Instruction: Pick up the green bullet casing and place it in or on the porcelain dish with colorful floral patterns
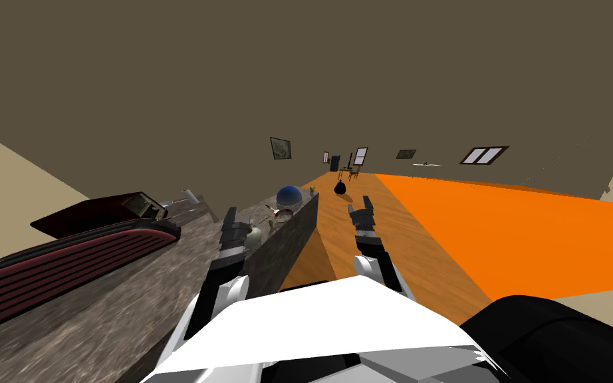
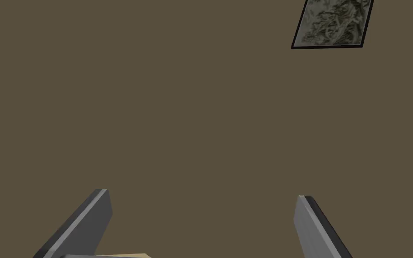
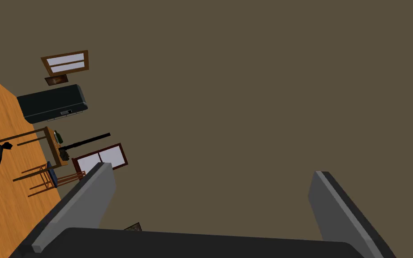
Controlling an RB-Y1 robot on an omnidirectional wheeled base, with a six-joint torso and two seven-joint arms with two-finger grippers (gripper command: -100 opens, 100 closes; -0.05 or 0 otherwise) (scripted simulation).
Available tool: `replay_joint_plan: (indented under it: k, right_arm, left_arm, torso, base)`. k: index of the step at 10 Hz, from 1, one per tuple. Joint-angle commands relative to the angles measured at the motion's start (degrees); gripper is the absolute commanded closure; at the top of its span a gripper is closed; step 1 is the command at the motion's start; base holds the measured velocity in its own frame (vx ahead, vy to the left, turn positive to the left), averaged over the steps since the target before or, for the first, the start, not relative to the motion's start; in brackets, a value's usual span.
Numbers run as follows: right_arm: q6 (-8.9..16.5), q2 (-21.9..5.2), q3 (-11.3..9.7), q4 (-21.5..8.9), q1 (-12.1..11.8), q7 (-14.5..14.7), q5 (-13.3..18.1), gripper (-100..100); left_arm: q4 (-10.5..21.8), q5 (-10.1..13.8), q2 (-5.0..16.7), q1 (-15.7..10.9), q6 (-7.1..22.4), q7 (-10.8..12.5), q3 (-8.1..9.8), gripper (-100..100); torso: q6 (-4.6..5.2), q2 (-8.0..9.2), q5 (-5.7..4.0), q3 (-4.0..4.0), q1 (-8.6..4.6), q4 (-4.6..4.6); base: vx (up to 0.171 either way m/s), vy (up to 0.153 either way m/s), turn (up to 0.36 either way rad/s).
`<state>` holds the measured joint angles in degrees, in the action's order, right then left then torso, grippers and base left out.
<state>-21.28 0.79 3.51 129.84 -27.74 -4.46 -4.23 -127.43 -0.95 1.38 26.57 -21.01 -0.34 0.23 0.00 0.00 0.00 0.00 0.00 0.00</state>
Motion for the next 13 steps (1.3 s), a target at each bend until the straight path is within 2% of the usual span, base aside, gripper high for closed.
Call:
replay_joint_plan:
  k: [1, 3, 6, 7, 9, 10, 11, 12, 13]
  right_arm:
    - [0.0, 0.0, 0.0, 0.0, 0.0, 0.0, 0.0, 0]
    - [0.0, 0.0, 0.0, 0.0, 0.0, 0.0, 0.0, 0]
    - [0.0, 0.0, 0.0, 0.0, 0.0, 0.0, 0.0, 0]
    - [0.0, 0.0, 0.0, 0.0, 0.0, 0.0, 0.0, 0]
    - [0.0, 0.0, 0.0, 0.0, 0.0, 0.0, 0.0, 0]
    - [0.0, 0.0, 0.0, 0.0, 0.0, 0.0, 0.0, 0]
    - [0.0, 0.0, 0.0, 0.0, 0.0, 0.0, 0.0, 0]
    - [0.0, 0.0, 0.0, 0.0, 0.0, 0.0, 0.0, 0]
    - [0.0, 0.0, 0.0, 0.0, 0.0, 0.0, 0.0, 0]
  left_arm:
    - [0.3, 1.2, 2.3, -1.1, 1.8, 1.1, 0.17, -100]
    - [0.7, 2.8, 4.5, -2.7, 4.3, 2.6, 0.42, -100]
    - [1.5, 6.6, 8.3, -6.0, 9.4, 6.0, 0.9, -100]
    - [1.5, 6.6, 8.3, -6.0, 9.9, 6.0, 0.9, -100]
    - [2.2, 9.8, 11.1, -8.6, 13.7, 8.8, 1.26, -100]
    - [2.2, 9.8, 11.1, -8.6, 14.7, 8.8, 1.26, -100]
    - [2.5, 11.6, 12.5, -10.0, 16.7, 10.3, 1.44, -100]
    - [2.5, 11.6, 12.5, -10.0, 17.3, 10.3, 1.44, -100]
    - [2.9, 13.5, 14.0, -11.4, 19.4, 12.0, 1.61, -100]
  torso:
    - [0.0, 0.0, 0.0, 0.0, 0.0, 0.0]
    - [0.01, -0.08, -0.04, -0.05, -0.18, -0.02]
    - [0.01, -0.16, -0.06, -0.09, -0.26, -0.03]
    - [0.01, -0.18, -0.07, -0.11, -0.3, -0.04]
    - [0.01, -0.13, -0.05, -0.08, -0.2, -0.03]
    - [0.01, -0.17, -0.06, -0.1, -0.25, -0.04]
    - [0.0, -0.13, -0.05, -0.08, -0.21, -0.03]
    - [0.0, -0.12, -0.05, -0.07, -0.2, -0.03]
    - [0.0, -0.1, -0.04, -0.06, -0.18, -0.03]
  base:
    - [0.009, -0.03, -0.017]
    - [0.028, -0.062, -0.017]
    - [0.037, -0.073, -0.023]
    - [0.031, -0.06, -0.007]
    - [0.035, -0.061, -0.029]
    - [0.028, -0.054, -0.008]
    - [0.025, -0.054, -0.021]
    - [0.024, -0.045, -0.013]
    - [0.034, -0.052, -0.034]
